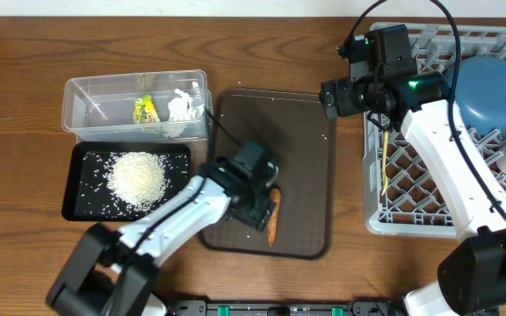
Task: Sort waste into correct bins and load items into the dishwasher rack
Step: 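Reach the left gripper to the carrot on the brown tray and grasp it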
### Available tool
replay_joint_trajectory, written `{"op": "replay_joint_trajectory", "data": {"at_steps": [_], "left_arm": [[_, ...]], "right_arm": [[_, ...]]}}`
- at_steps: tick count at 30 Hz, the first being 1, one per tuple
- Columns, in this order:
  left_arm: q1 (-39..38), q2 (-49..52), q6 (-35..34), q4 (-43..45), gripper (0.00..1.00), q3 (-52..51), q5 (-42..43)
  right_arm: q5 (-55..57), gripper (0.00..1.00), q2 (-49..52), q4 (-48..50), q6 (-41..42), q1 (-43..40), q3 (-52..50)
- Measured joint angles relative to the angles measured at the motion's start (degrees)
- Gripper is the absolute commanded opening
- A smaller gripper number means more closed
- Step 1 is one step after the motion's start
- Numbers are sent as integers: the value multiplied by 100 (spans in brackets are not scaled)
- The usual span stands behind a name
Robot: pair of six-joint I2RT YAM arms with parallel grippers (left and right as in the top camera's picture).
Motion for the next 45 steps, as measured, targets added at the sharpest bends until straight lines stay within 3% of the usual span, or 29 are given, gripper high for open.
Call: {"op": "replay_joint_trajectory", "data": {"at_steps": [11,45], "left_arm": [[-568,157,52,-90,86,0,-4],[-568,424,195,831,88,42,-544]], "right_arm": [[2,89,0,-61,2,0,0],[2,89,0,-144,2,0,0]]}}
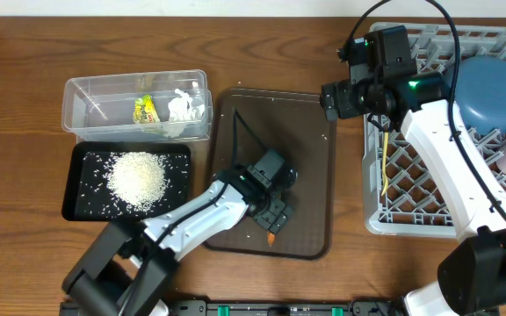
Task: Sort waste into correct bins and load items into the dishwasher rack
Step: 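Reach the left gripper to the carrot on the brown tray and grasp it, then carry the carrot left with the left gripper over the black tray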
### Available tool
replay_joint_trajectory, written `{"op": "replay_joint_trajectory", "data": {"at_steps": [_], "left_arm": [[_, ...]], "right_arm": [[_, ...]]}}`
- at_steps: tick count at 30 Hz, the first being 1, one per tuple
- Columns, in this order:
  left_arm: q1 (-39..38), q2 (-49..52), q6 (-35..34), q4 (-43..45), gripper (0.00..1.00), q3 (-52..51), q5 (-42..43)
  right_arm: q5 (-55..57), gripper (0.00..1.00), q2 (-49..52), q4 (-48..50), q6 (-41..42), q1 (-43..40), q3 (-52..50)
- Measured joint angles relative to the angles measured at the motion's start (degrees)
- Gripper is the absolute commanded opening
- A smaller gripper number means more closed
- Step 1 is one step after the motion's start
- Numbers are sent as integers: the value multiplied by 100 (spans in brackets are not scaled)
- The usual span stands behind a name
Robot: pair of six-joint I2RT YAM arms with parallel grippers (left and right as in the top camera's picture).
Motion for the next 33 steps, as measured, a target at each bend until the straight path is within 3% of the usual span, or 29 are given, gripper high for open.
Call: {"op": "replay_joint_trajectory", "data": {"at_steps": [4,8,12,20,27,33], "left_arm": [[-7,138,22,20,83,22,-96],[-4,168,79,20,58,31,-225],[-4,186,103,-22,45,44,-332],[-4,186,103,-92,34,52,-527],[120,168,98,-94,12,52,-654],[629,-7,83,-114,7,52,-723]], "right_arm": [[0,89,0,-2,0,0,0],[2,89,0,0,0,0,0],[2,89,0,-2,0,0,0],[2,91,0,-46,4,0,0],[17,99,0,-44,28,0,0],[37,99,0,-42,24,0,0]]}}
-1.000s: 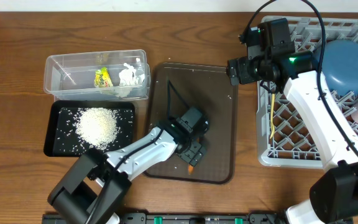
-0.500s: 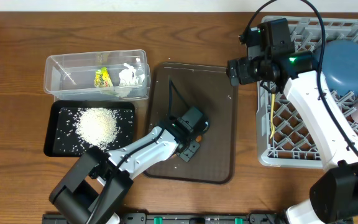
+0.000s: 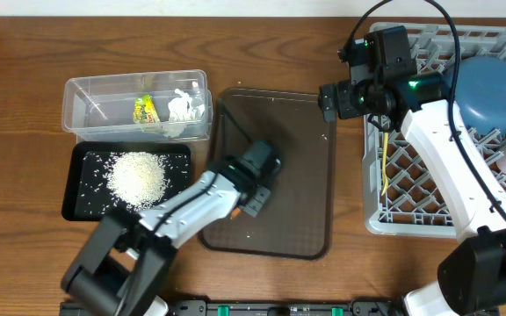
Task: Sort waste into correct bins and load items into the dishwasher rack
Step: 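Carry the carrot left with the left gripper over the black tray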
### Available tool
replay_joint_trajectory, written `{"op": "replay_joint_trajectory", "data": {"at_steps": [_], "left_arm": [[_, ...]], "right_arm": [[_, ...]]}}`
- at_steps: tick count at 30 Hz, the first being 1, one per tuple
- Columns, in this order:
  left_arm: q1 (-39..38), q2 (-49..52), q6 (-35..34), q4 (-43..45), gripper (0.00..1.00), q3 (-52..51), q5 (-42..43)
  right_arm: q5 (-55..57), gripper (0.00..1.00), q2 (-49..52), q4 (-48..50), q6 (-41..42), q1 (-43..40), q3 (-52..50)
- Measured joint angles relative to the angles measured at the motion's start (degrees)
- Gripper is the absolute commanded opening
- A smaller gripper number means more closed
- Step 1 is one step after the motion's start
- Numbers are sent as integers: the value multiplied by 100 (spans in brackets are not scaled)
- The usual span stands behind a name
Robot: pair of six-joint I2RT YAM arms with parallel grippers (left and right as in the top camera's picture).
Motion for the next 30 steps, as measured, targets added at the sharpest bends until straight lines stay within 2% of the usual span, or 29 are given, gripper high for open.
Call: {"op": "replay_joint_trajectory", "data": {"at_steps": [10,16,23,30], "left_arm": [[1287,-1377,-7,-118,8,0,-59],[2496,-2011,-306,-345,8,0,-68],[3718,-2055,-986,-603,8,0,-68],[4826,-1840,-2083,-667,7,-2,-66]], "right_arm": [[361,99,0,24,7,-149,0],[455,99,0,22,81,-352,0],[514,99,0,22,111,-437,0],[518,99,0,9,127,-437,0]]}}
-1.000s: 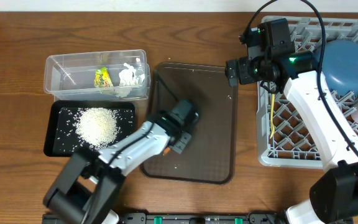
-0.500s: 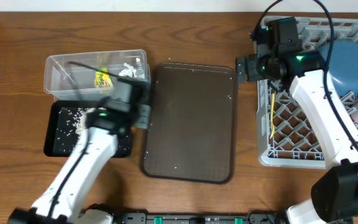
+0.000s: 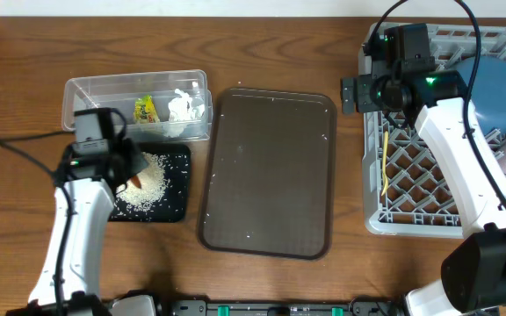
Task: Sort waste into correct bins and load items into the dishwasher rack
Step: 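Carry the carrot left with the left gripper over the black tray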
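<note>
My left gripper (image 3: pixel 133 175) hangs over the black tray (image 3: pixel 177 209) that holds a heap of rice (image 3: pixel 155 183). It is shut on an orange food scrap (image 3: pixel 135 183) that shows at its tip. The clear bin (image 3: pixel 104 98) behind the tray holds a yellow wrapper (image 3: pixel 144 110) and crumpled white paper (image 3: pixel 181 107). The brown serving tray (image 3: pixel 271 175) in the middle carries only a few crumbs. My right gripper (image 3: pixel 348 95) hovers at the left edge of the grey dishwasher rack (image 3: pixel 411 189); how its jaws stand cannot be told.
In the rack lie a yellow stick (image 3: pixel 385 162), a blue bowl (image 3: pixel 499 88) and a white cup. The right arm stretches across the rack. The left arm's cable trails off to the left over the wooden table (image 3: pixel 25 88).
My left gripper has gone with the orange scrap from the brown tray's lower left to over the rice tray. The right gripper has shifted slightly right, toward the rack.
My left gripper was at the orange scrap on the brown tray's lower part, then down over it, then at the tray's left side with the scrap in its fingers. Now it holds the scrap over the rice tray. The brown tray is bare.
</note>
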### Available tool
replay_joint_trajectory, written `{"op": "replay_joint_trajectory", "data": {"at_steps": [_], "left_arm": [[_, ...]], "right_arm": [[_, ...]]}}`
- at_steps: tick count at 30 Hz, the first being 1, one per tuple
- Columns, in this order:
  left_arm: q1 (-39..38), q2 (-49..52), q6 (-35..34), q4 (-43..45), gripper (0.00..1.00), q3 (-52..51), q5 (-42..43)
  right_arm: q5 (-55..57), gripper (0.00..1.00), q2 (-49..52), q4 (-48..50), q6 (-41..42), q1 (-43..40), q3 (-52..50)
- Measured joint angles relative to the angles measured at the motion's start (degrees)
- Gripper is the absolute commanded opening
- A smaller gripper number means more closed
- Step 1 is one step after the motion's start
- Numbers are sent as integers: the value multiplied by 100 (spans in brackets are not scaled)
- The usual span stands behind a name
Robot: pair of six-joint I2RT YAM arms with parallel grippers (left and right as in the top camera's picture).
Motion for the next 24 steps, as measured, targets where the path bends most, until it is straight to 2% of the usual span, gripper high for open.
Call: {"op": "replay_joint_trajectory", "data": {"at_steps": [6,15,18,21,23,24], "left_arm": [[621,634,-599,24,7,-24,0],[820,1539,-800,566,9,-74,2],[820,1580,-835,627,23,-74,2],[820,1580,-863,627,32,-74,4],[820,1580,-852,632,48,-74,0],[820,1578,-846,629,52,-74,0]], "right_arm": [[0,99,0,-35,0,0,0],[0,99,0,-83,2,0,0],[0,99,0,-85,2,0,0],[2,99,0,-90,2,0,0],[0,99,0,-92,2,0,0],[0,99,0,-94,2,0,0]]}}
